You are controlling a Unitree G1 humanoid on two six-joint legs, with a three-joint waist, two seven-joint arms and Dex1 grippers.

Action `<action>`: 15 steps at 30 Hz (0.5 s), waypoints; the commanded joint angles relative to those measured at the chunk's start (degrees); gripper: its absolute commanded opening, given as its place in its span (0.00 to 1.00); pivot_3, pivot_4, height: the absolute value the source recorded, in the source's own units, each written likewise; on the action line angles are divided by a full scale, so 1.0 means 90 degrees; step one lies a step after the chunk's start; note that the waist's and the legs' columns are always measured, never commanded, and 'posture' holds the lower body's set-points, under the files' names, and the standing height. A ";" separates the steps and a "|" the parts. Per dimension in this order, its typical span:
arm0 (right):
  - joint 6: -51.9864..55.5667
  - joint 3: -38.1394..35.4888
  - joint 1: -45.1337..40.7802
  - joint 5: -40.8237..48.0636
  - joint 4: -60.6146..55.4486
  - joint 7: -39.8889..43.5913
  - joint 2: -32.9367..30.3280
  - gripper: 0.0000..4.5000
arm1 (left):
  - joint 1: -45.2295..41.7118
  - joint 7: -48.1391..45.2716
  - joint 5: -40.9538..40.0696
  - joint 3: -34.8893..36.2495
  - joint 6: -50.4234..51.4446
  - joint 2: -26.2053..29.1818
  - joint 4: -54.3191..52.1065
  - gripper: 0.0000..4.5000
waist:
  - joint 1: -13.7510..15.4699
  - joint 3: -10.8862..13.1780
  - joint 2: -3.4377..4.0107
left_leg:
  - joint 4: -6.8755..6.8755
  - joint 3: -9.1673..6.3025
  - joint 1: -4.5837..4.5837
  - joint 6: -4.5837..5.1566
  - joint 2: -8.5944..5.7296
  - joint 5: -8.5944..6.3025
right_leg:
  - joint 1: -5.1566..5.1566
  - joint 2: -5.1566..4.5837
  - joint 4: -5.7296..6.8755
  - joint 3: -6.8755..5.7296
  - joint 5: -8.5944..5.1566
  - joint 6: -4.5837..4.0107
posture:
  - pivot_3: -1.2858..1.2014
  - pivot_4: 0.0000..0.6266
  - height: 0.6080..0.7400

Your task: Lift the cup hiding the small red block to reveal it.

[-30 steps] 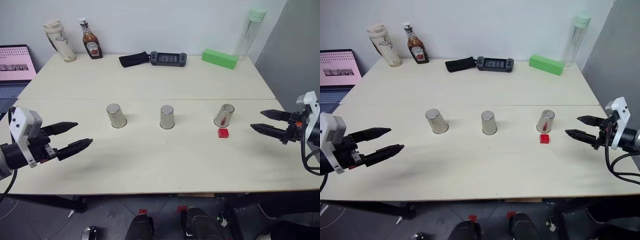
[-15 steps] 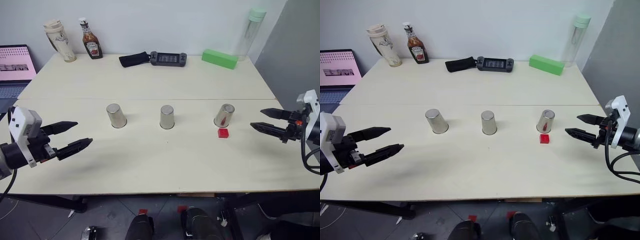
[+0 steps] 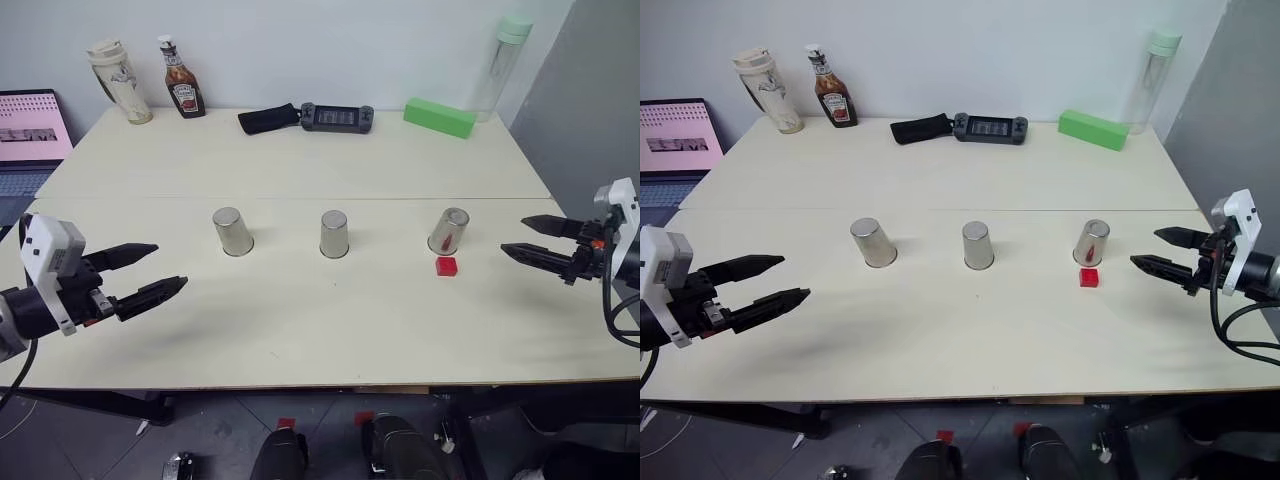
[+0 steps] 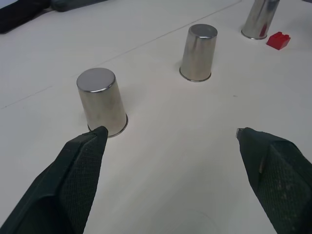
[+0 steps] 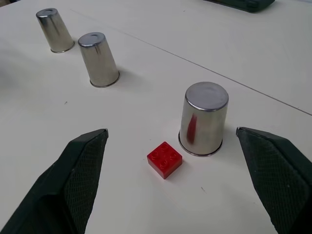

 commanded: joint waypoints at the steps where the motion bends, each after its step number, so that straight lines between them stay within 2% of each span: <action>1: -0.0127 -0.0191 -0.0010 -0.0018 -0.0015 0.0050 -0.0122 0.99 | -0.0055 -0.0056 -0.0189 0.0046 0.0078 0.0067 -0.0212 1.00 | 0.0000 0.0000 0.0000 | 0.0000 0.0000 0.0000 0.0000 0.0000 0.0000 | 0.0000 0.0000 0.0000 0.0000 0.0000 0.0000 | 0.52 0.24 1.00; 15: -0.0119 -0.0378 0.0146 0.0049 -0.0081 0.0133 -0.0216 0.99 | -0.0092 -0.0029 -0.0127 0.0140 0.0127 0.0134 -0.0153 1.00 | -0.0003 0.0000 0.0000 | 0.0000 0.0001 0.0002 0.0000 0.0000 0.0000 | 0.0000 0.0000 0.0001 0.0000 0.0000 0.0000 | 0.52 0.24 1.00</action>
